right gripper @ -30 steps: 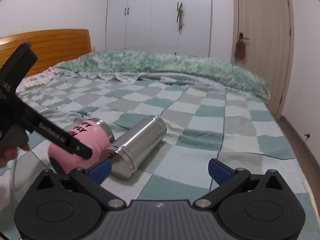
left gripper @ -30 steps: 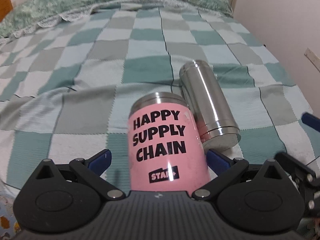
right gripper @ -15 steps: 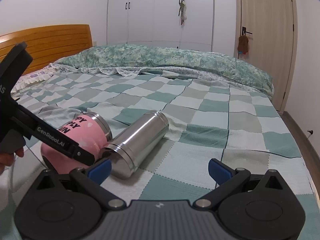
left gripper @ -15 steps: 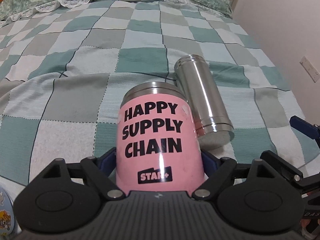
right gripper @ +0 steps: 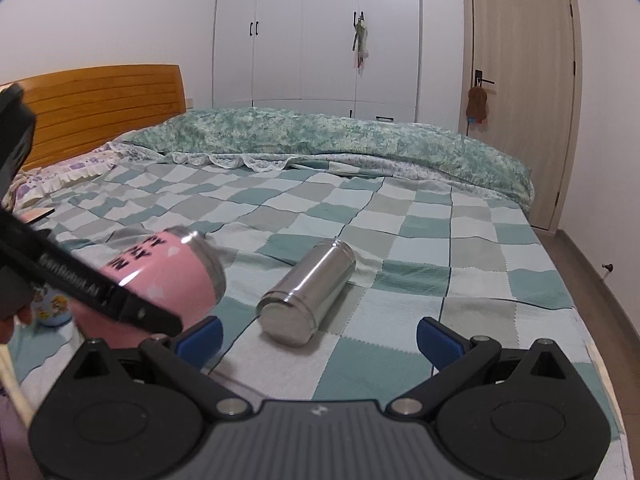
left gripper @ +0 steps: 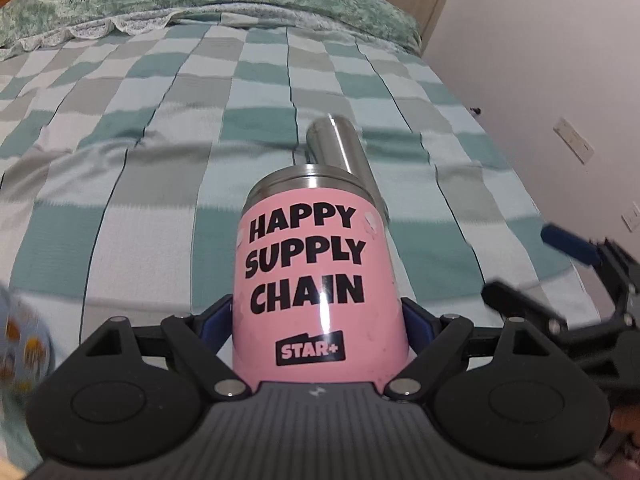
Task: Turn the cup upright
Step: 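Lift the pink cup with the left tool and pass it to the right tool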
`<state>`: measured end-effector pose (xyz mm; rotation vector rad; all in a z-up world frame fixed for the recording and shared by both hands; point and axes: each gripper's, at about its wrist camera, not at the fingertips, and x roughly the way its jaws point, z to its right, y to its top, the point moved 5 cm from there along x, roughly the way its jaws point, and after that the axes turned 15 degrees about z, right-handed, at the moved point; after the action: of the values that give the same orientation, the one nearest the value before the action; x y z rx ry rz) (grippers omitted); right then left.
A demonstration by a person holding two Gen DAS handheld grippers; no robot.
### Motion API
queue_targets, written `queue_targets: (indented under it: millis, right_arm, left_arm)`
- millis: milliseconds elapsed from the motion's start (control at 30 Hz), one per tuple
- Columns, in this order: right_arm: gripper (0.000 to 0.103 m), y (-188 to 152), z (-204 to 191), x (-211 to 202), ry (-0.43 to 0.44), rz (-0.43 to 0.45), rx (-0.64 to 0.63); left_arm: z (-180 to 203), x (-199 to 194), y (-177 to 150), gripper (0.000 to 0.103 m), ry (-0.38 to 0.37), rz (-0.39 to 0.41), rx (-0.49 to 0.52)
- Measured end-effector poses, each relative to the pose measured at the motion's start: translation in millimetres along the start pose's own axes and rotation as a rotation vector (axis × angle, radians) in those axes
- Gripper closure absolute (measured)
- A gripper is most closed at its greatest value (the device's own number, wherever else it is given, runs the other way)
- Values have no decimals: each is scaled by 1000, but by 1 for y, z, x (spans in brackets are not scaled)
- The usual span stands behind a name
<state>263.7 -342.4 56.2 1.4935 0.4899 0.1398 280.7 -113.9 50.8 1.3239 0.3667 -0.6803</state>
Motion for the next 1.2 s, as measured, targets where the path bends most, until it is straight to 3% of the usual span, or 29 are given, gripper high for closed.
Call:
queue_targets:
  millis: [200, 367, 467, 633, 667, 867, 1033, 1200]
  right_arm:
    - [0, -8, -19, -30, -7, -18, -3]
    - [0, -23, -35, -42, -10, -52, 7]
    - [0, -33, -43, -45, -10, -80, 1]
    - [0, -35, -53, -52, -16, -95, -10]
    - [0, -34, -53, -54, -17, -91, -10]
    - [0, -24, -59, -61, 2, -85, 14]
    - [0, -22, -86, -49, 70, -118, 80]
    - [0, -22, -118, -25, 94, -188, 142]
  left_arm:
    - [-4, -21, -45, 17, -17, -49, -42]
    - [-17, -15, -73, 17, 18, -60, -71]
    - [-19, -18, -78, 16, 6, -14, -75]
    - [-19, -23, -78, 12, -18, -10, -35]
    - [-21, -27, -76, 1, -28, 9, -37]
    - [-37, -82, -50, 0, -82, 178, 17]
    - [-72, -117, -40, 0, -7, 275, 118]
    - [-114, -131, -55, 0, 65, 278, 193]
